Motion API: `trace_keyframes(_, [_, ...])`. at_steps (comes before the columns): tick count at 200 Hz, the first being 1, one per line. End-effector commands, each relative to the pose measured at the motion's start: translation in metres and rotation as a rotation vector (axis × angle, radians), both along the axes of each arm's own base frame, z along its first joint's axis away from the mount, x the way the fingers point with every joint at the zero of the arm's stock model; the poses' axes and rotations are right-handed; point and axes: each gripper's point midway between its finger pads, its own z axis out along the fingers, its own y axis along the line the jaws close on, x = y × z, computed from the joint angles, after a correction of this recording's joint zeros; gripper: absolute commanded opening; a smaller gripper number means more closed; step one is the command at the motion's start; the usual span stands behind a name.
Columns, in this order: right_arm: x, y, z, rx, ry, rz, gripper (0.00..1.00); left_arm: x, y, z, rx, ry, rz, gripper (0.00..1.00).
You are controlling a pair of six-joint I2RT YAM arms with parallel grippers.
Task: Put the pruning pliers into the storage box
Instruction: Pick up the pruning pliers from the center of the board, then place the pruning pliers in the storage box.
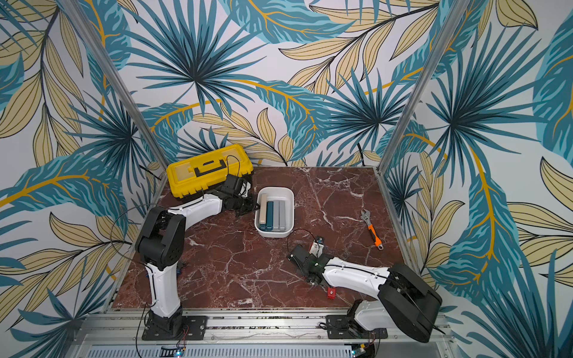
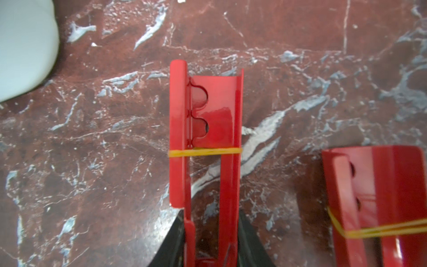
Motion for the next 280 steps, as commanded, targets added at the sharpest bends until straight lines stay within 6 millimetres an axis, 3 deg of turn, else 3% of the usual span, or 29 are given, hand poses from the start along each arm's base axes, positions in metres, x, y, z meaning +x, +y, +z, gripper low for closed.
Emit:
trace_keyframes(1, [-0.007,-0.003,-0.01,-0.016,0.037,0.02,0.24,0.013,-0.015,0.036,-0.077,-0.1,-0.035,0.0])
trace_keyframes(76, [0.0,0.0,0.013,-0.002,-0.008,0.035,0.17,0.013,-0.014,0.038,-0.075,-0.106,-0.035,0.0])
trace_keyframes(140, [0.009,0.006,0.044,0.005,-0.059,0.057,0.16,0.013,-0.014,0.038,-0.074,-0.107,-0.037,0.0])
trace_keyframes(197, [0.024,0.013,0.084,-0.018,-0.121,0.098,0.16,0.013,-0.012,0.042,-0.075,-0.112,-0.038,0.0])
trace_keyframes(243, [0.044,0.036,0.11,-0.013,-0.174,0.167,0.16,0.015,-0.009,0.048,-0.073,-0.13,-0.035,0.0])
trace_keyframes(280, [0.069,0.07,0.127,-0.007,-0.214,0.249,0.16,0.011,-0.008,0.041,-0.063,-0.094,-0.032,0.0])
